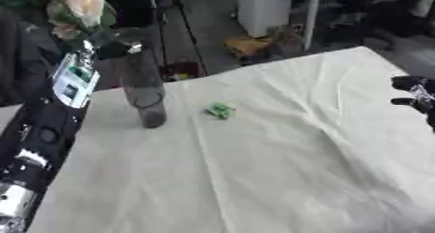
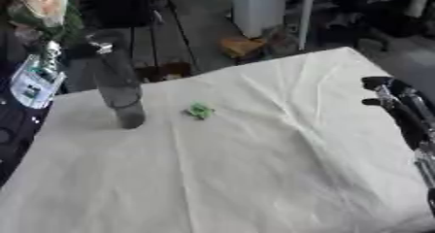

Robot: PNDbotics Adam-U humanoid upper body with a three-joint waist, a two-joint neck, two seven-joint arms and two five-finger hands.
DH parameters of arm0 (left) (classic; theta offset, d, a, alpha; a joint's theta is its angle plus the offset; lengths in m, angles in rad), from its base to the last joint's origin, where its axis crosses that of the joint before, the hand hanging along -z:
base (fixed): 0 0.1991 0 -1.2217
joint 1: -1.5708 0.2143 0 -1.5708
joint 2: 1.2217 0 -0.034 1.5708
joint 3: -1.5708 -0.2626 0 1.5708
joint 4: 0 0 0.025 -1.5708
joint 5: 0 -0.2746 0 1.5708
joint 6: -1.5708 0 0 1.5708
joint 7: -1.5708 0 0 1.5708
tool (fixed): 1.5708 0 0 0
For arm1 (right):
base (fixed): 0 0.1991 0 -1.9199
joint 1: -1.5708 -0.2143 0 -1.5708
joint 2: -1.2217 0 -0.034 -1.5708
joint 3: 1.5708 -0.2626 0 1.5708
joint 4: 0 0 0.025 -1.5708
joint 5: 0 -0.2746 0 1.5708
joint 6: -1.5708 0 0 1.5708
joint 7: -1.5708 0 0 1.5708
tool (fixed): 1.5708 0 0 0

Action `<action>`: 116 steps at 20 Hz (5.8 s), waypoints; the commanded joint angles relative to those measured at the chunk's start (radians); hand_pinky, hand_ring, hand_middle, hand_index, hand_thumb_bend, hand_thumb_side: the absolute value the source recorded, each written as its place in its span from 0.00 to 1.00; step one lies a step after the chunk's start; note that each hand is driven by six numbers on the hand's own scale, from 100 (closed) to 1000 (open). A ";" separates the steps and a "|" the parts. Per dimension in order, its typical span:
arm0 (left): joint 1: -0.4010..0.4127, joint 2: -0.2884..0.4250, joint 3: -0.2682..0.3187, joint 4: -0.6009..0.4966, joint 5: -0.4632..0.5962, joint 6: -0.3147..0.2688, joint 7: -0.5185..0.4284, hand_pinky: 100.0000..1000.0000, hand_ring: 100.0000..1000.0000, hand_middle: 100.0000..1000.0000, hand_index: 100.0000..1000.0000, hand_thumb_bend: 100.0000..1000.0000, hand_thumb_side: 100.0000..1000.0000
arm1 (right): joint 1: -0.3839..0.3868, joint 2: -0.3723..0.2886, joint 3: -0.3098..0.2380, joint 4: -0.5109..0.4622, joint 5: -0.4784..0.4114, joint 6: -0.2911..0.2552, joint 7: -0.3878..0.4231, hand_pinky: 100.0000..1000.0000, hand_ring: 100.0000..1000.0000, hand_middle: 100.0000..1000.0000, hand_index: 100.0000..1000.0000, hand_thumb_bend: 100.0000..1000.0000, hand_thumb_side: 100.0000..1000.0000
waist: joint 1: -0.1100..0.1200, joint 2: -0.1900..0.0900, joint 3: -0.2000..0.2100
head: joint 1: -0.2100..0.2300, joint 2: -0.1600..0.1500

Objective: Arrange flowers into the vase.

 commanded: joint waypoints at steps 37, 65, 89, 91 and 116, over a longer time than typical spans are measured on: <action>0.054 0.063 -0.062 -0.139 0.197 -0.046 0.041 0.96 0.93 0.90 0.85 1.00 0.52 | -0.001 -0.030 -0.016 -0.009 0.000 -0.001 -0.006 0.72 0.87 0.78 0.74 0.00 0.64 | -0.023 -0.011 0.019 | -0.009 0.010; 0.406 0.262 -0.164 -0.687 0.540 -0.074 0.004 0.97 0.92 0.89 0.83 1.00 0.52 | -0.001 -0.024 -0.023 -0.009 -0.006 -0.006 -0.015 0.72 0.87 0.78 0.74 0.00 0.64 | -0.047 0.003 0.045 | -0.019 0.002; 0.653 0.299 -0.064 -0.896 0.533 -0.301 0.055 0.92 0.94 0.90 0.86 1.00 0.37 | 0.005 -0.017 -0.030 -0.007 -0.006 -0.009 -0.021 0.72 0.87 0.78 0.74 0.00 0.65 | -0.059 0.022 0.071 | -0.030 -0.009; 0.665 0.294 -0.046 -0.916 0.501 -0.310 0.079 0.91 0.93 0.89 0.85 1.00 0.28 | 0.005 -0.017 -0.031 -0.008 -0.007 -0.009 -0.022 0.72 0.87 0.78 0.74 0.00 0.65 | -0.058 0.023 0.074 | -0.031 -0.009; 0.691 0.273 -0.030 -0.933 0.528 -0.379 0.313 0.85 0.86 0.82 0.79 0.79 0.23 | 0.005 -0.016 -0.031 -0.007 -0.006 -0.010 -0.018 0.72 0.87 0.77 0.74 0.00 0.65 | -0.058 0.024 0.086 | -0.035 -0.011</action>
